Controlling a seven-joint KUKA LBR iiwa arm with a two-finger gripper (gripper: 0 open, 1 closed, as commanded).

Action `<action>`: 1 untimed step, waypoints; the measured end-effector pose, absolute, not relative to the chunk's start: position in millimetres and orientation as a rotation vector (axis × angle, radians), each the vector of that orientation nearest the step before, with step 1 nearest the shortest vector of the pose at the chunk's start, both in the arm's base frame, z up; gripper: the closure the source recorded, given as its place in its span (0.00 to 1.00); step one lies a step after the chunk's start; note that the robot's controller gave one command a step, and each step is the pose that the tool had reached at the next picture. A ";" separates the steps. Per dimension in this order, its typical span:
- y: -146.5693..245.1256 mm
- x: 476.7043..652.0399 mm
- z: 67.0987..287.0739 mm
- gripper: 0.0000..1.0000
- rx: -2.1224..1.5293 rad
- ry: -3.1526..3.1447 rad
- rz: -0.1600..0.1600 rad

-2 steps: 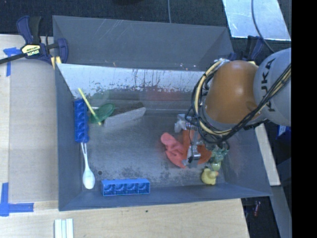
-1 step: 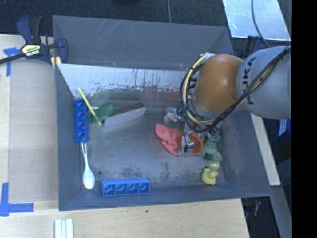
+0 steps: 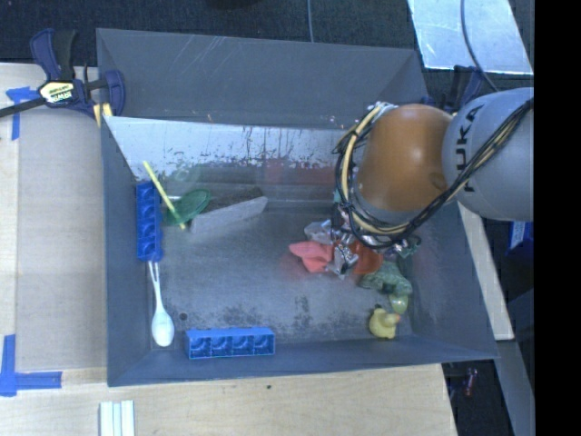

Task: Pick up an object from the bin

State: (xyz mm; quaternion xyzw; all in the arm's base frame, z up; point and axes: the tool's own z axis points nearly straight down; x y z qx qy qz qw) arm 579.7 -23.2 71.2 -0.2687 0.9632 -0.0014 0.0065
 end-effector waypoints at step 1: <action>-25.6 568.9 75.0 1.00 -0.971 2.981 -0.004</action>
Offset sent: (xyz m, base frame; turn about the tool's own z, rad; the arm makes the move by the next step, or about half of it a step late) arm -0.0007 -0.0074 0.1614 -0.0225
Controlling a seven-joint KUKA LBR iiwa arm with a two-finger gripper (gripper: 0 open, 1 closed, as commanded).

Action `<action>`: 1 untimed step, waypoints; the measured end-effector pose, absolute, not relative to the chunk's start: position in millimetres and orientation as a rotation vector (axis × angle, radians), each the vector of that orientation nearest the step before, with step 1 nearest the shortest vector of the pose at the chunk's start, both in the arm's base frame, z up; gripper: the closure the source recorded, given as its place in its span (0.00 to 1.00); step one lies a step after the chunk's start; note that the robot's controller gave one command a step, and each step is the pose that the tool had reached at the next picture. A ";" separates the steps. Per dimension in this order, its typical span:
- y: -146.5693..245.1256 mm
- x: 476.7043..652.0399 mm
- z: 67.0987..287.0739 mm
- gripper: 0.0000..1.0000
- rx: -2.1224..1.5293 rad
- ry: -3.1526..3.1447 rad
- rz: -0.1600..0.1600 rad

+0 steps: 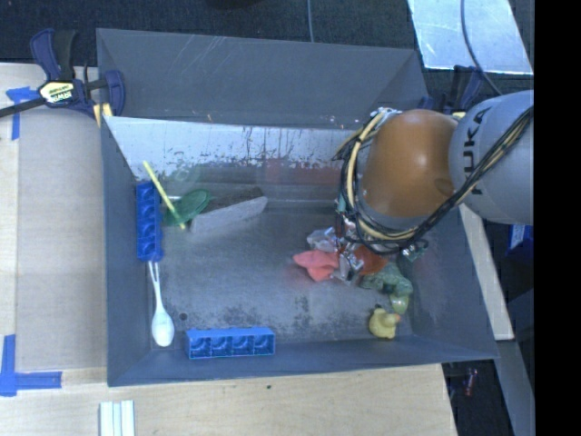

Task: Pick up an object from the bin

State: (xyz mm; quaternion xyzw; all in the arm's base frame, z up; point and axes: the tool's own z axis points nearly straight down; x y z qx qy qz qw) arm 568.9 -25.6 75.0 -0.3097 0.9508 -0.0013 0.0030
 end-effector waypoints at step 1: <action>-27.3 571.7 129.7 1.00 -0.937 2.994 -0.001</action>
Offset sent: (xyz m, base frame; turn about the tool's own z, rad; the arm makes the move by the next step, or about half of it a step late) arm 0.0314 -0.0023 0.1970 -0.0227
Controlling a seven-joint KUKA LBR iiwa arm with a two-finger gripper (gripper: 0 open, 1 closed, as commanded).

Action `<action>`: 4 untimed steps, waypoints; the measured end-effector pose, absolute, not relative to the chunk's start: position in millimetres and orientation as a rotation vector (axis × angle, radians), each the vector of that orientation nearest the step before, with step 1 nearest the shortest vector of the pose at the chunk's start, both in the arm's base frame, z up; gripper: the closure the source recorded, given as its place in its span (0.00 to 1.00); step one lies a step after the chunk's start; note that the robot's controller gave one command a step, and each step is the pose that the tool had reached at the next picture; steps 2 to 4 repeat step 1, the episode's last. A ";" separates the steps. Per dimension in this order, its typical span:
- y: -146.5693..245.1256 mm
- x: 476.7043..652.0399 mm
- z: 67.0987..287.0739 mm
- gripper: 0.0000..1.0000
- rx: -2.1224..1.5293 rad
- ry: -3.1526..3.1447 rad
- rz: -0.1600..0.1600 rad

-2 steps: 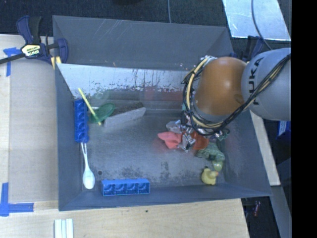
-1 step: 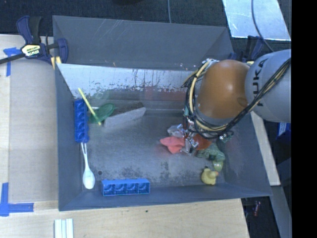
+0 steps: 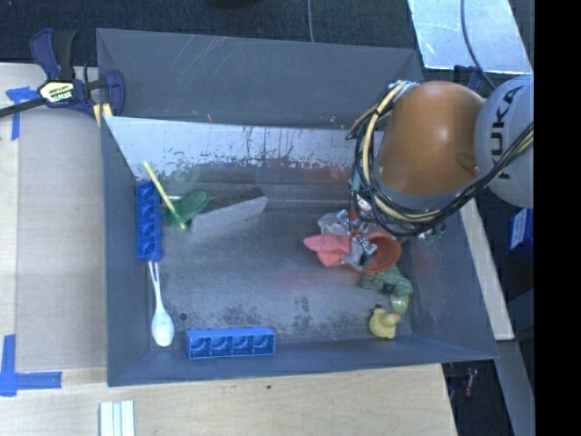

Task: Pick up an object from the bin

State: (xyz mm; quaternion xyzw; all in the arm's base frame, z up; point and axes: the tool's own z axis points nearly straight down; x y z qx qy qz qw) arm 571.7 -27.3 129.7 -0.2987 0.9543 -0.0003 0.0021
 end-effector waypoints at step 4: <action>-27.7 586.4 205.6 1.00 -0.961 2.986 -0.001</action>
Offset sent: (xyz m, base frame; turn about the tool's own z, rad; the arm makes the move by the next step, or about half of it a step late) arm -0.0005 0.0141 0.1851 -0.0397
